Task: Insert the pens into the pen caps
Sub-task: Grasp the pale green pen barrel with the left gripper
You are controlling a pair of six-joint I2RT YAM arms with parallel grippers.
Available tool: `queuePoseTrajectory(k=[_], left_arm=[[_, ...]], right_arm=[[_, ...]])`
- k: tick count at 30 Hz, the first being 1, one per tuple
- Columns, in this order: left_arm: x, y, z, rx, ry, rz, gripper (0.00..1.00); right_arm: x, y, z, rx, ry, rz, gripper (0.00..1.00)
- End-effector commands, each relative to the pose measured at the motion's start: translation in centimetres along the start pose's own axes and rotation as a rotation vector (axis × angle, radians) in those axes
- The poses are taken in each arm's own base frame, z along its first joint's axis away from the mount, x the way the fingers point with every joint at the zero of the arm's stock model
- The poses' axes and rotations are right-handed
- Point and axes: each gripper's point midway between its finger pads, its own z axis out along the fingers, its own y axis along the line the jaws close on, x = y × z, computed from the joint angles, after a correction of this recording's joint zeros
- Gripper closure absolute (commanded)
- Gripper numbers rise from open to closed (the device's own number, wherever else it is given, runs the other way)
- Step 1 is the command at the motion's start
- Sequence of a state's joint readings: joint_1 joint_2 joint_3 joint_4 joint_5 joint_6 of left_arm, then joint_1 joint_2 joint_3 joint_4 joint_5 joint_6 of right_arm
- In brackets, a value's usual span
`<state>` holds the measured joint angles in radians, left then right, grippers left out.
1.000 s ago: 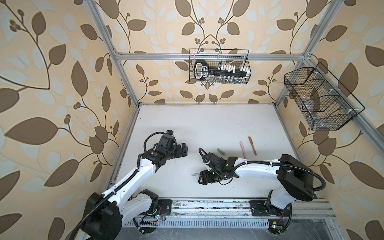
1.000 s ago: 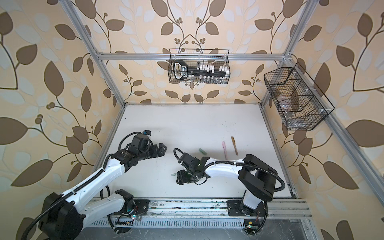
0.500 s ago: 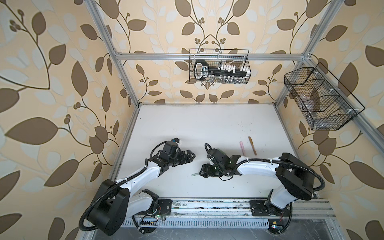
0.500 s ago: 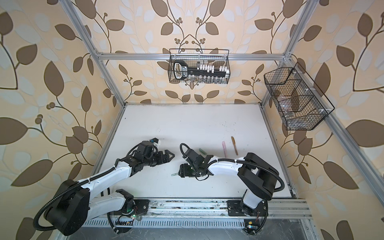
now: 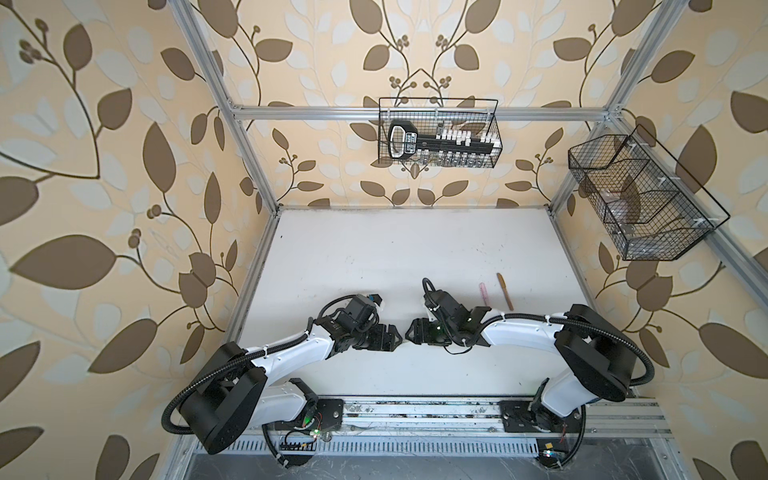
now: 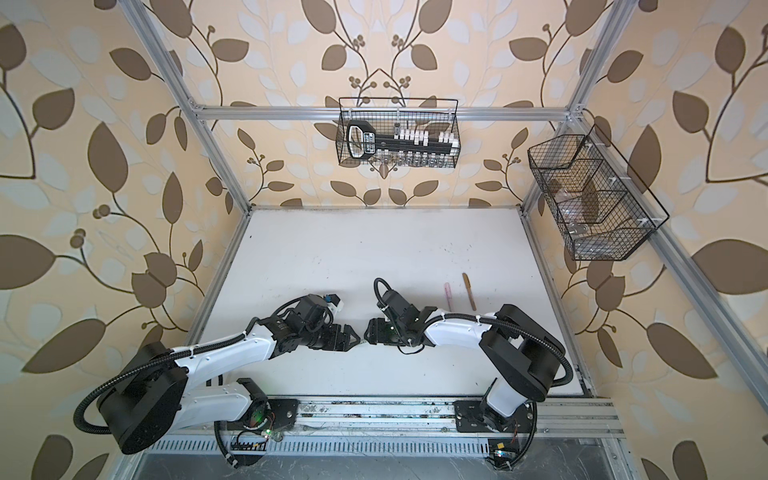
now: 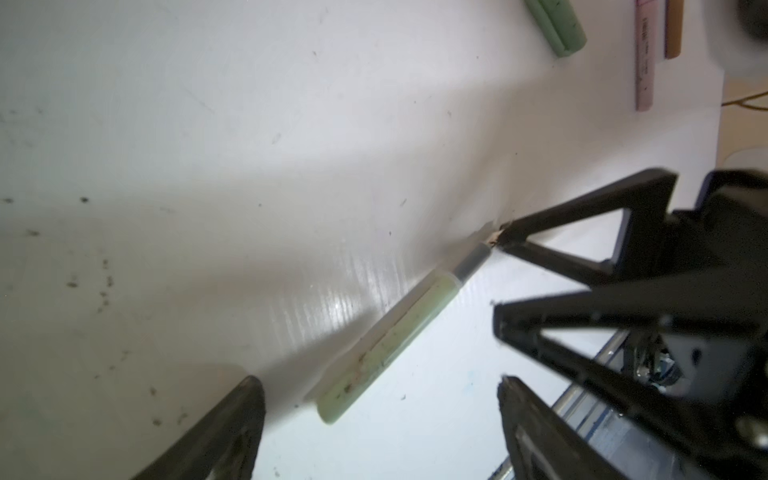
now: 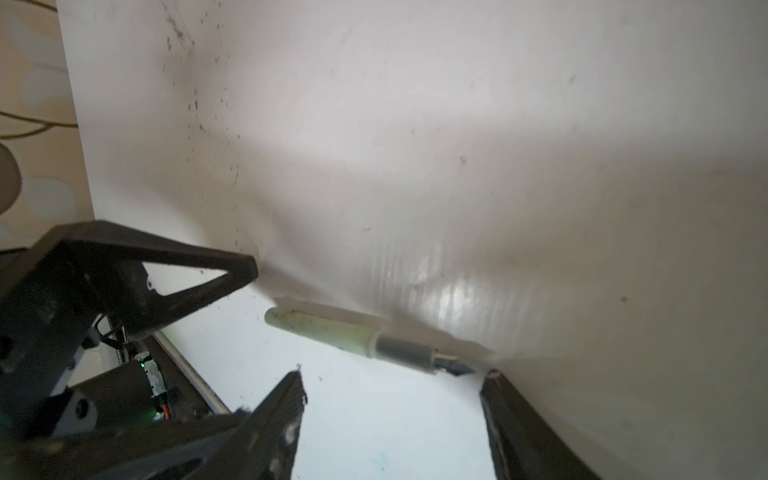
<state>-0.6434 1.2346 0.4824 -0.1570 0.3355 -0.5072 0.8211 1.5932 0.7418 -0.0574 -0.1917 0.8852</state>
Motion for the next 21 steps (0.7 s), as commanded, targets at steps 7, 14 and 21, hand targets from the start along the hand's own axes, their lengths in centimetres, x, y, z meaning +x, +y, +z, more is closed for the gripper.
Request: queuePoseTrajectory(k=[7, 14, 21], left_arm=[[1.1, -1.9, 1.4, -0.081, 0.142, 0.204, 0.18], [1.9, -0.9, 1.6, -0.153, 0.2, 0.209, 0.31], [2.4, -1.3, 2.0, -0.26, 0.253, 0.292, 0.36]], right_arm=[[0.2, -0.9, -1.0, -0.009, 0.016, -0.009, 0.33], [-0.6, -1.3, -2.5, -0.01, -0.024, -0.001, 0.33], [-0.6, -1.8, -4.0, 0.005, -0.034, -0.029, 0.33]])
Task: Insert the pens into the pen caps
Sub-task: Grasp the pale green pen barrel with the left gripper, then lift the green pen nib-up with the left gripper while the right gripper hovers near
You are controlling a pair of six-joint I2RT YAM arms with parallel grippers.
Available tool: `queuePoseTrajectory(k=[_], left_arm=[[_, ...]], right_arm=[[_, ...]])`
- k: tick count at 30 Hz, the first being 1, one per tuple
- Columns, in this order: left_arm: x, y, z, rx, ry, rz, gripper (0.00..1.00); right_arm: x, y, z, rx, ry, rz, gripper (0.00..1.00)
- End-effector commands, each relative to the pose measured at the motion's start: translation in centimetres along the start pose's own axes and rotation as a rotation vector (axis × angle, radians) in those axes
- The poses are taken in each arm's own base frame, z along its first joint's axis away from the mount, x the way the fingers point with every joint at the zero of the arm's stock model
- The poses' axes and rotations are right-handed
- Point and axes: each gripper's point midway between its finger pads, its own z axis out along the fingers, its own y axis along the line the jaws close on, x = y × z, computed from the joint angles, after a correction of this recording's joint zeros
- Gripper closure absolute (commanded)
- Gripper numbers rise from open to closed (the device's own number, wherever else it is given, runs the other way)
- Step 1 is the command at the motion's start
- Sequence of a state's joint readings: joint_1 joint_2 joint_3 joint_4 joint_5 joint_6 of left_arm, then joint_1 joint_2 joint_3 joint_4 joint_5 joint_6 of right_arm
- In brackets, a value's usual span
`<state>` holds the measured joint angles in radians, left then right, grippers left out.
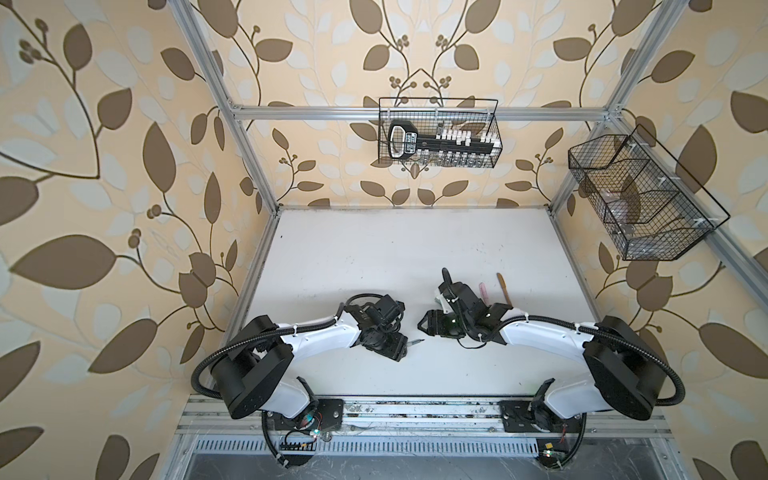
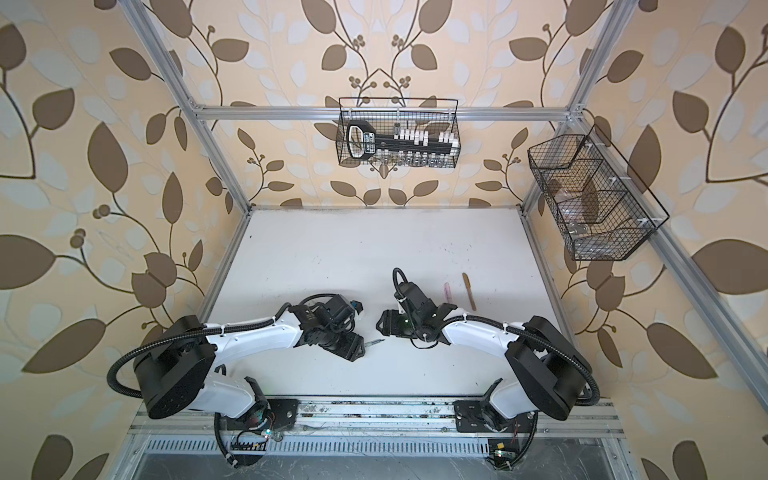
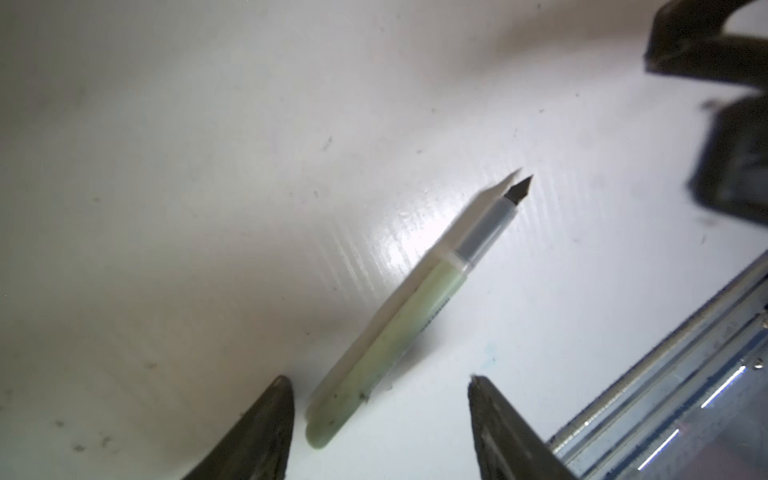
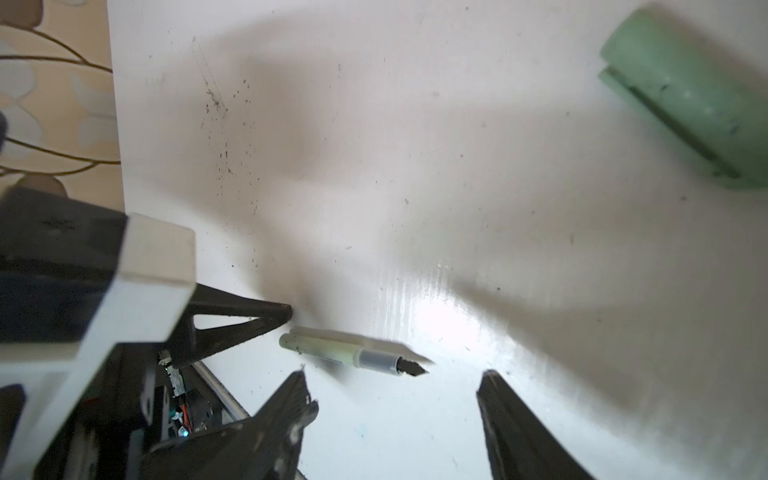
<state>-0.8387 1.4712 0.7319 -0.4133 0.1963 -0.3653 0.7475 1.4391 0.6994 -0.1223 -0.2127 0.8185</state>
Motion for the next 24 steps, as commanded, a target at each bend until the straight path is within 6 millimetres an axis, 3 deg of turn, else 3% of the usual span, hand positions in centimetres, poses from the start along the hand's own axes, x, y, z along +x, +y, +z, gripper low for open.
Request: queuePoseTrajectory(k=[1, 6, 15, 24], left_arm=[[0.7, 0.2, 0.1, -0.079, 0.056, 0.059, 0.37], [1.5, -0.1, 0.7, -0.128, 0.121, 0.102, 0.44], [1.8, -0.4, 1.5, -0.15, 0.164, 0.113, 0.72], [3.6, 0.1, 0.8, -0.179, 0.208, 0.103, 0.56]], right_arm=[[0.9, -1.0, -0.7, 0.031, 0.02, -0.017, 0.33], [0.8, -1.6, -2.0, 0.027, -0.011, -0.011, 0.33], [0.9, -2.6, -3.4, 0.016, -0.056, 0.015, 0.33], [0.9, -2.3, -3.5, 0.006, -0.06, 0.017, 0.34]])
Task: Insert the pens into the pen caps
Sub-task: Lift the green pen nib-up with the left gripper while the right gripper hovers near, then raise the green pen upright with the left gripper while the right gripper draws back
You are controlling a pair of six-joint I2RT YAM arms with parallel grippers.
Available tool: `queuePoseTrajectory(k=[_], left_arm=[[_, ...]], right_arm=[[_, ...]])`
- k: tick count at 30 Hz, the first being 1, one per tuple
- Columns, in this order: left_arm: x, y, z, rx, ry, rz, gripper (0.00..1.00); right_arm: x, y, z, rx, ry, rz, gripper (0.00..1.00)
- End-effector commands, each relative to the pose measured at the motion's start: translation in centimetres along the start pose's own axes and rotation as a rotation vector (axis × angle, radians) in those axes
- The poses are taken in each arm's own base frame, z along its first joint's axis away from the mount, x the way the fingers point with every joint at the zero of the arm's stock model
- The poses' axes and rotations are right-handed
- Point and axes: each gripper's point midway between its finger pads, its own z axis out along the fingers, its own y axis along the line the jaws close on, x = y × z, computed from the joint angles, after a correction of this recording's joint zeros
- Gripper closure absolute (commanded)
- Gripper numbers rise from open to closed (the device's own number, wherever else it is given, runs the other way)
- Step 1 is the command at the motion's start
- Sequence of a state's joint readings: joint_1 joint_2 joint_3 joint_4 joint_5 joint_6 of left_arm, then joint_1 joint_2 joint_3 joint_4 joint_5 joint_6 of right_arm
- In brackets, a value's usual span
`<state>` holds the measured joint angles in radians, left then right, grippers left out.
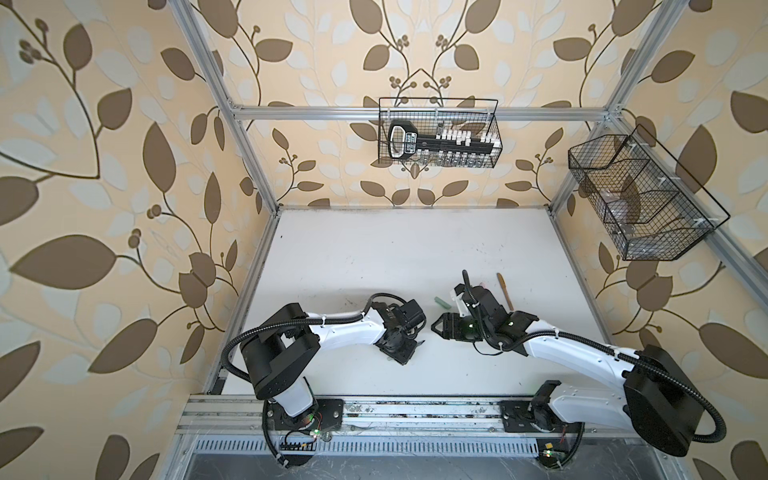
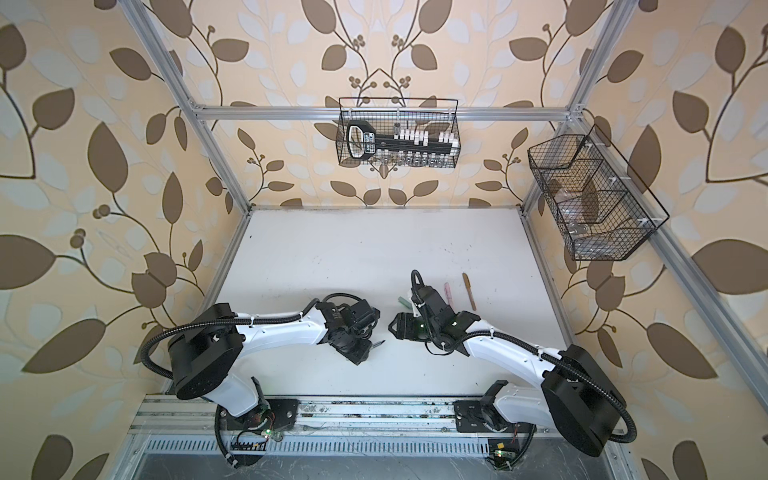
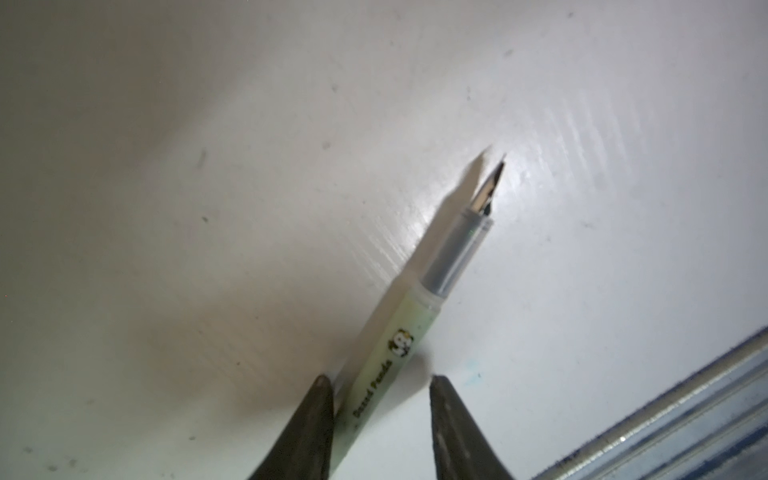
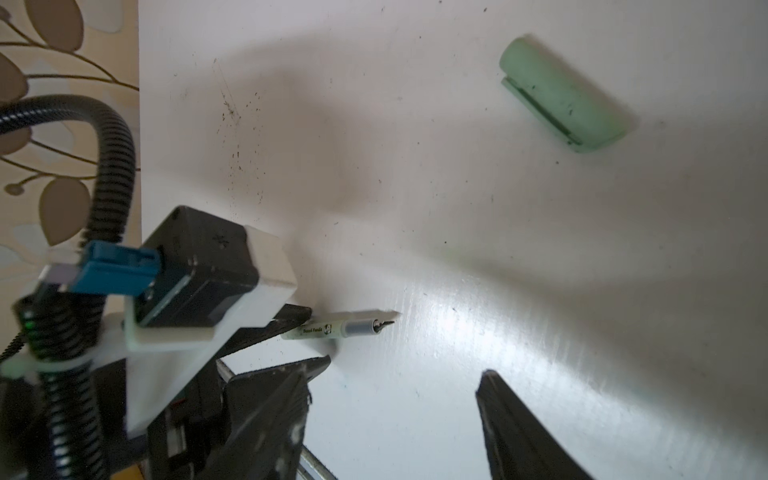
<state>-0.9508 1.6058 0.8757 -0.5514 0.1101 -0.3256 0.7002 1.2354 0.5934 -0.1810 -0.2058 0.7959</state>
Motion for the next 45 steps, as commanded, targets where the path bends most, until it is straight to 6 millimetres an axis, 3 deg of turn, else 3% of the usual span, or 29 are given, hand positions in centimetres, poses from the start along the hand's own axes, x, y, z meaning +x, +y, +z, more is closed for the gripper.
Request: queuePoseTrajectory(k=[1, 15, 22, 30, 37, 45], left_arm=[[3.3, 1.2, 0.1, -0.063, 0.11, -0.021, 0.56], [4.6, 0.9, 0.6, -0.094, 0.141, -0.009, 0.73], [2.8, 0.5, 0.2, -0.091, 0.062, 0.003, 0.85], [1.4, 0.2, -0.1, -0.088, 0.012, 0.019, 0.89], [0.0, -0.3, -0.8, -0.062, -0.071, 0.019, 0.95], [-2.2, -0.9, -3.4, -0.045, -0.206, 0.022, 0.97]], right_arm=[[0.3, -0.4, 0.0, 0.008, -0.005, 0.007, 0.34], [0.6, 0.0, 0.0, -0.005, -0.007, 0.02, 0.35], [0.9, -0.1, -0.4, -0.026, -0.026, 0.055, 0.35], [1.7, -0.2, -0.1, -0.035, -0.021, 0.058, 0.35], [2.4, 2.0, 1.3, -0.128, -0.024, 0.097, 0.35], [3.3, 3.9, 3.1, -0.215, -0.002, 0.153, 0.36]])
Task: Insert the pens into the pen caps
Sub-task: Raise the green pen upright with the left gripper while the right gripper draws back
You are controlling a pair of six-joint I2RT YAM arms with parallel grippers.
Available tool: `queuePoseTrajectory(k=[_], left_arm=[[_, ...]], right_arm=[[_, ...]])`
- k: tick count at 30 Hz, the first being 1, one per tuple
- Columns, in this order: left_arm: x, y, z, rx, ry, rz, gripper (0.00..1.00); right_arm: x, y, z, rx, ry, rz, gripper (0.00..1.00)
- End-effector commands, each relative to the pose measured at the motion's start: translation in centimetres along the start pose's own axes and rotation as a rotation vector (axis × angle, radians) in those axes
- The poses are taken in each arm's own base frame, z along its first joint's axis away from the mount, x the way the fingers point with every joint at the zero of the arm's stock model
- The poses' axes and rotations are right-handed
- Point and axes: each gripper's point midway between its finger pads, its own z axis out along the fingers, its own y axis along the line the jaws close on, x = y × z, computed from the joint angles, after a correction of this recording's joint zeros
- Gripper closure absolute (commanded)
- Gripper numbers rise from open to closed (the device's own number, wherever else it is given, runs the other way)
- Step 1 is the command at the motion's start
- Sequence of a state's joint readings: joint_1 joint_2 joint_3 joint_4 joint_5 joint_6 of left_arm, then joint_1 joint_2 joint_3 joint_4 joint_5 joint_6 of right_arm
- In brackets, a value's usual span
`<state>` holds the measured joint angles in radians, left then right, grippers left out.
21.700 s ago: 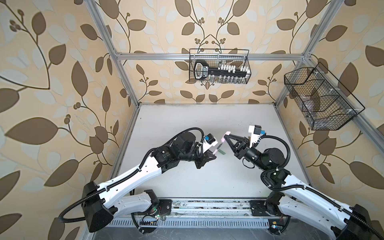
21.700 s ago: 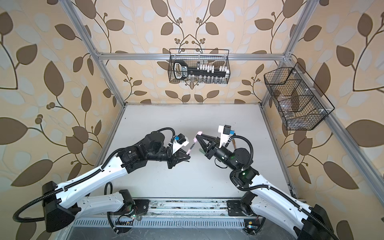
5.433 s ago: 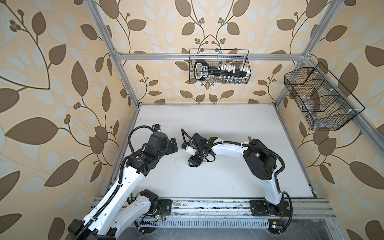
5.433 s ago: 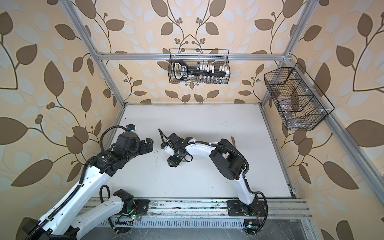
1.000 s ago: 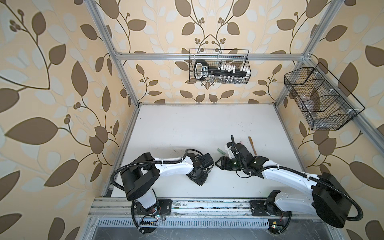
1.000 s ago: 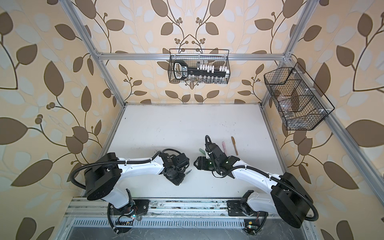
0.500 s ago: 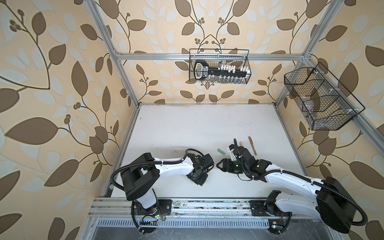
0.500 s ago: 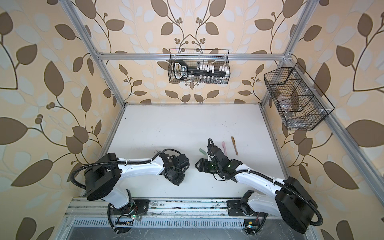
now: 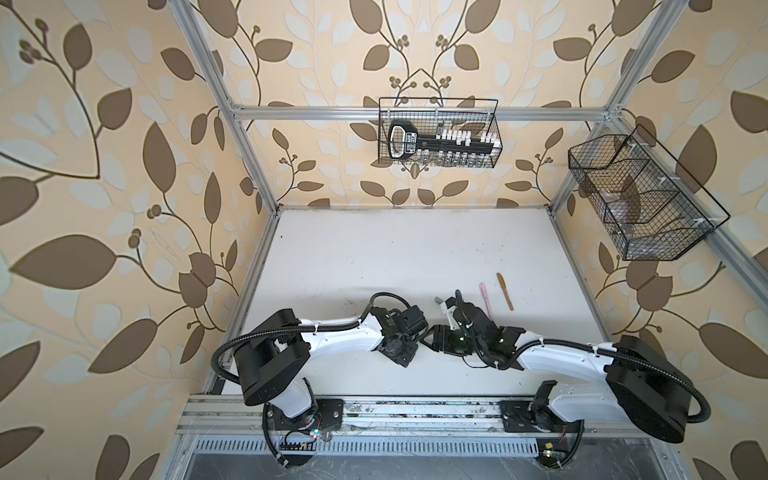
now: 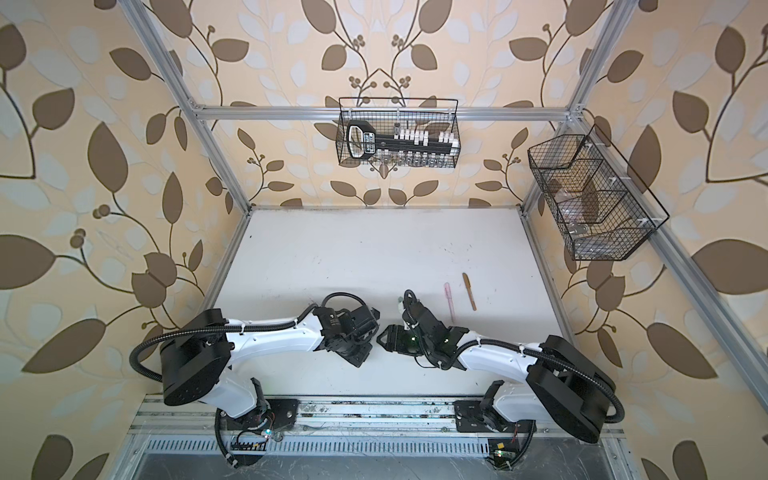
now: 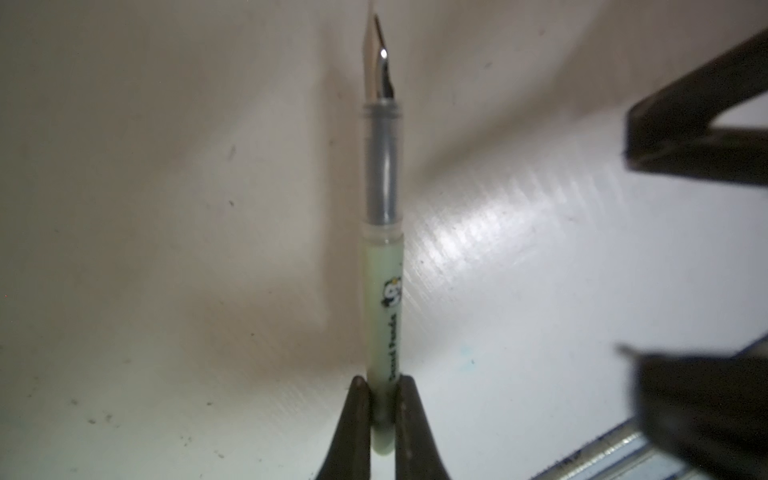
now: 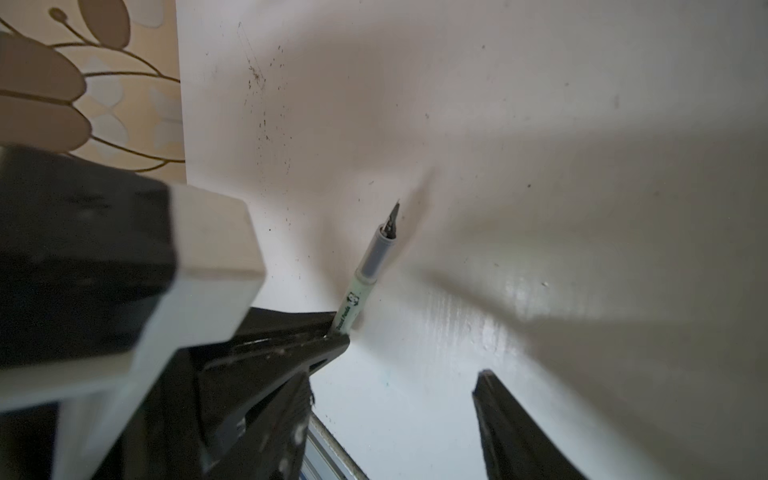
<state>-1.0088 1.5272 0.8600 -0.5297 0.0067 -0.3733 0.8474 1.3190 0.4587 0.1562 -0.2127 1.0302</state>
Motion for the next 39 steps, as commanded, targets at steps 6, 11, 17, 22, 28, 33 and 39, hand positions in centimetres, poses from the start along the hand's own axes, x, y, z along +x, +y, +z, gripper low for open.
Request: queuePoseTrajectory(k=[6, 11, 17, 22, 28, 33, 39], left_arm=[[-2.6, -0.7, -3.1, 0.029, -0.152, 0.006, 0.95], [-3.1, -1.2, -4.2, 0.061, -0.187, 0.008, 0.95], [-3.8, -1.9, -5.9, 0.111, -0.246, 0.01, 0.95], [-4.0, -2.6, -6.7, 0.153, -0.27, 0.016, 0.94], [-3.8, -2.8, -6.4, 0.163, -0.259, 0.019, 0.94], [-3.8, -2.5, -6.2, 0.154, -0.26, 0.014, 0.92], [-4.0, -2.4, -6.7, 0.152, -0.284, 0.0, 0.58]], right_arm=[[-1.7, 2.4, 0.0, -0.13, -0.09, 0.054, 0.36], [-3.4, 2.9, 0.0, -0.174, -0.144, 0.079, 0.36], [-5.5, 3.3, -0.1, -0.216, -0.188, 0.096, 0.39], [-6.5, 4.9, -0.1, -0.263, -0.2, 0.078, 0.43], [-6.7, 5.5, 0.2, -0.281, -0.189, 0.067, 0.55], [-6.8, 6.0, 0.0, -0.293, -0.189, 0.064, 0.81], [-7.3, 6.3, -1.1, -0.291, -0.208, 0.051, 1.0]])
